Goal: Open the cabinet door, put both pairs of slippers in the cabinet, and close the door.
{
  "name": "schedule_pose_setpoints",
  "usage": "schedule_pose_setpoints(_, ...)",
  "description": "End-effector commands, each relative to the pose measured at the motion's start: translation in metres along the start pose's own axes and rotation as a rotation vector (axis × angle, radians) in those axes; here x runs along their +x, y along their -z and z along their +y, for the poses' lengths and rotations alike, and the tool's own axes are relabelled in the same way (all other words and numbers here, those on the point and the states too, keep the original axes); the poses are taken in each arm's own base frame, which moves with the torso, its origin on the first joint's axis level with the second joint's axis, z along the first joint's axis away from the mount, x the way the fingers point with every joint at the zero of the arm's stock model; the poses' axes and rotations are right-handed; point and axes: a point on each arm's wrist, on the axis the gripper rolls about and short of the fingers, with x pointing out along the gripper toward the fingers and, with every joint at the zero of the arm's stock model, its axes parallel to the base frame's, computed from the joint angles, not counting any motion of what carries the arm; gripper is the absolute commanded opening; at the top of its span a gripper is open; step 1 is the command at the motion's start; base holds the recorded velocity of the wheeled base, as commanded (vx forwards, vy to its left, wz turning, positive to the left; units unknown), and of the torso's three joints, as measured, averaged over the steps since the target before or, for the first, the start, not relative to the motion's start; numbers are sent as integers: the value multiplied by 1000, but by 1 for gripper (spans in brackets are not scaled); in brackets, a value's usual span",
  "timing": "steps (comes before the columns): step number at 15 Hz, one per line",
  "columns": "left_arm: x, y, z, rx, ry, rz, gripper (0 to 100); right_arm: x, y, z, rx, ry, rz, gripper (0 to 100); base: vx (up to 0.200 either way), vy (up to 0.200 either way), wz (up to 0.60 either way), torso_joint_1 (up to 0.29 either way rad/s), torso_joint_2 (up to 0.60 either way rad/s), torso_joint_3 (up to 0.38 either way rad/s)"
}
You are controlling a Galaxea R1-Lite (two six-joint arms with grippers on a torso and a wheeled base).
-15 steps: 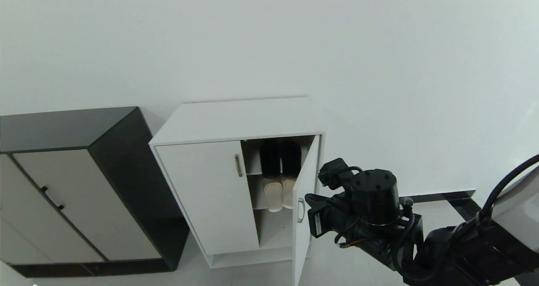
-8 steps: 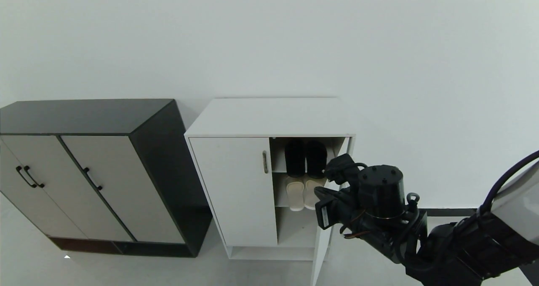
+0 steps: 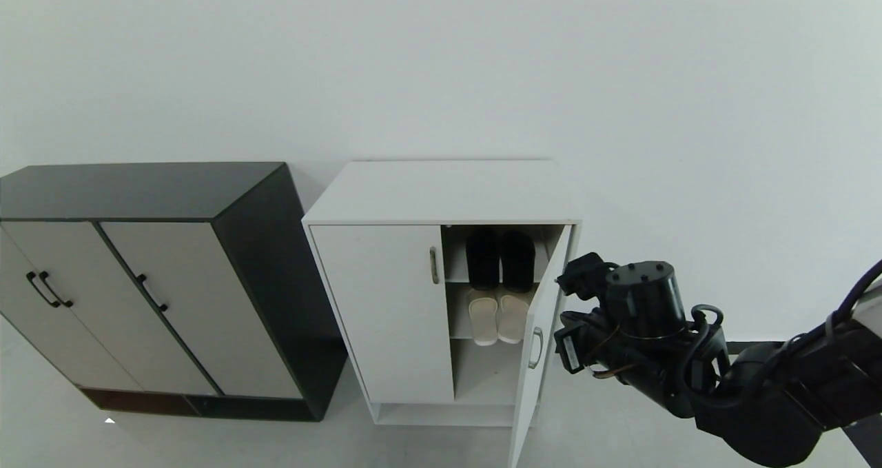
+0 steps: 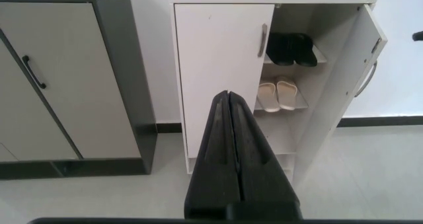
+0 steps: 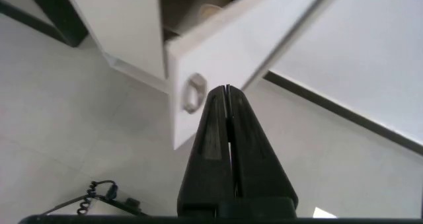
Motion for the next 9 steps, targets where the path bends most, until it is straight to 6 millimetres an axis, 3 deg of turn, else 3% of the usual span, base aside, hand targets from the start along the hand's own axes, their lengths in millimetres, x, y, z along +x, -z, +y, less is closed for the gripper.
schedule_pose_setpoints(1,0,0,0,0,1,0,0,1,3,-4,-3,9,23,0,0,0,0,0,0,0)
schedule_pose_setpoints(7,0,0,0,0,1,0,0,5,10,0,-14,0,49,0,200,0,0,3,4,2)
schedule_pose_setpoints(9,0,0,0,0,1,0,0,4,11,2,-20,-7,50,0,0,0,0,0,0,0)
